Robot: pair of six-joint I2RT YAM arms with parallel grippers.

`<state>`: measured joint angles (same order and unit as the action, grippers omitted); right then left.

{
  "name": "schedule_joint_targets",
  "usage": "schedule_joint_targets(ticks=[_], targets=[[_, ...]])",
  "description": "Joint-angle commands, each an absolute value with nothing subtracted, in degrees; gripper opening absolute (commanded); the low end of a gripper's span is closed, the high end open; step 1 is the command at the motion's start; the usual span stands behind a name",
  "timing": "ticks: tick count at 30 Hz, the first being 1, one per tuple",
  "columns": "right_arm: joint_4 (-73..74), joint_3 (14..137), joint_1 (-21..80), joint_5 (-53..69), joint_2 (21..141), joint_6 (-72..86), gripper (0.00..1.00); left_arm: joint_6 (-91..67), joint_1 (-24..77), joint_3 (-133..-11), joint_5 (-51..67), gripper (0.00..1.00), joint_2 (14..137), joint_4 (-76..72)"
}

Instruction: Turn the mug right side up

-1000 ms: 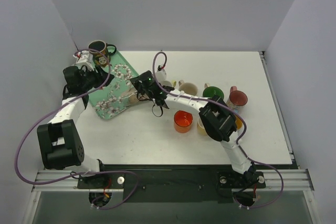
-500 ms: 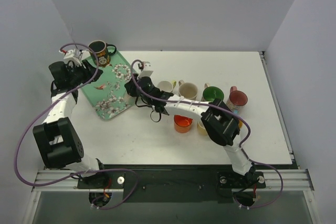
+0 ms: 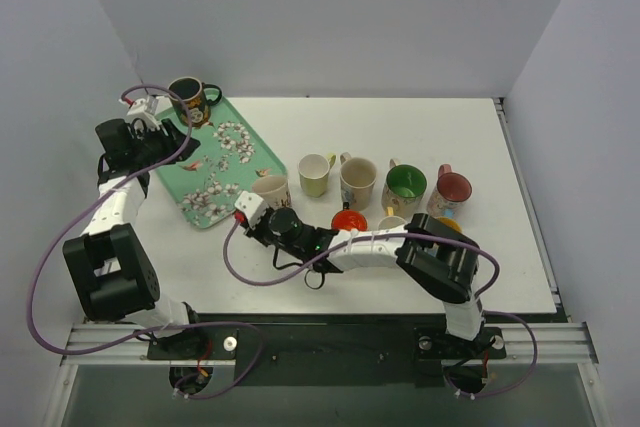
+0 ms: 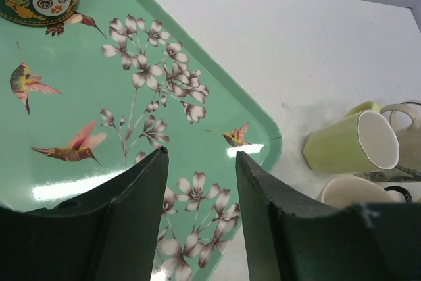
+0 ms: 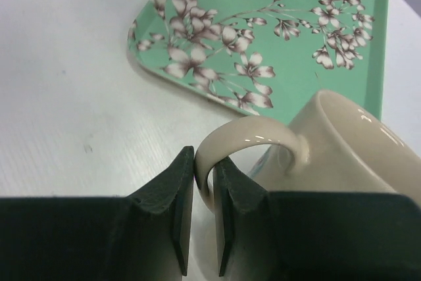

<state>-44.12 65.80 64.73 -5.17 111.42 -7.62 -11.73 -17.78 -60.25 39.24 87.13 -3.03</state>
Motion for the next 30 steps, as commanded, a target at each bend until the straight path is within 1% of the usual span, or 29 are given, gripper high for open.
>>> schedule_joint_targets(ticks=[1, 4, 8, 10, 15, 17, 21, 22, 23, 24, 25, 28, 29, 30], targets=[[-63.16, 59.69, 67.41, -8.7, 104.15, -24.42, 0.0, -9.41, -17.84, -61.88, 40.87, 0.55, 86.05, -3.25], [-71.77, 53.46, 69.08, -9.05, 104.15, -26.8, 0.0, -9.58, -17.75, -61.7, 41.22, 0.55, 86.05, -3.43], [-80.56, 47.03, 70.4, -10.45, 104.24, -23.65, 0.0, -7.91, -16.79, -61.26, 40.61, 0.55, 85.08, -2.29], [-84.7, 43.78, 71.54, -13.25, 104.76, -22.94, 0.0, -6.68, -15.91, -61.0, 40.34, 0.56, 84.29, -1.67], [-86.22, 40.52, 72.77, -15.82, 104.94, -20.3, 0.0, -5.27, -14.5, -60.82, 39.38, 0.55, 83.58, -0.97], [-85.78, 39.73, 73.56, -17.57, 104.77, -20.21, 0.05, -5.54, -14.33, -60.82, 39.29, 0.56, 83.76, -0.97], [-86.66, 37.62, 74.35, -21.26, 104.59, -20.39, 0.23, -5.36, -13.62, -61.08, 37.97, 0.56, 84.11, -0.88], [-86.75, 37.1, 74.36, -21.88, 104.5, -20.22, 0.31, -5.36, -13.54, -61.26, 37.62, 0.56, 84.2, -0.79], [-86.84, 36.92, 74.36, -22.67, 104.41, -19.95, 0.34, -5.36, -13.36, -61.61, 36.75, 0.56, 84.46, -0.62], [-86.75, 36.74, 74.36, -22.85, 104.15, -20.04, 0.4, -5.36, -13.1, -61.87, 36.22, 0.56, 84.64, -0.53], [-86.66, 36.56, 74.44, -23.29, 104.15, -19.78, 0.42, -5.45, -13.01, -62.31, 35.08, 0.56, 84.81, -0.35], [-84.47, 36.04, 74.62, -23.55, 102.84, -18.81, 0.53, -5.54, -11.95, -63.72, 30.52, 0.56, 85.69, -0.09], [-82.37, 36.04, 74.88, -23.82, 102.31, -18.55, 0.6, -5.45, -11.34, -64.76, 29.89, 0.56, 85.87, 1.74], [-80.53, 36.12, 75.23, -23.99, 101.35, -18.37, 0.64, -5.19, -11.08, -65.3, 28.4, 0.56, 86.22, 2.11]])
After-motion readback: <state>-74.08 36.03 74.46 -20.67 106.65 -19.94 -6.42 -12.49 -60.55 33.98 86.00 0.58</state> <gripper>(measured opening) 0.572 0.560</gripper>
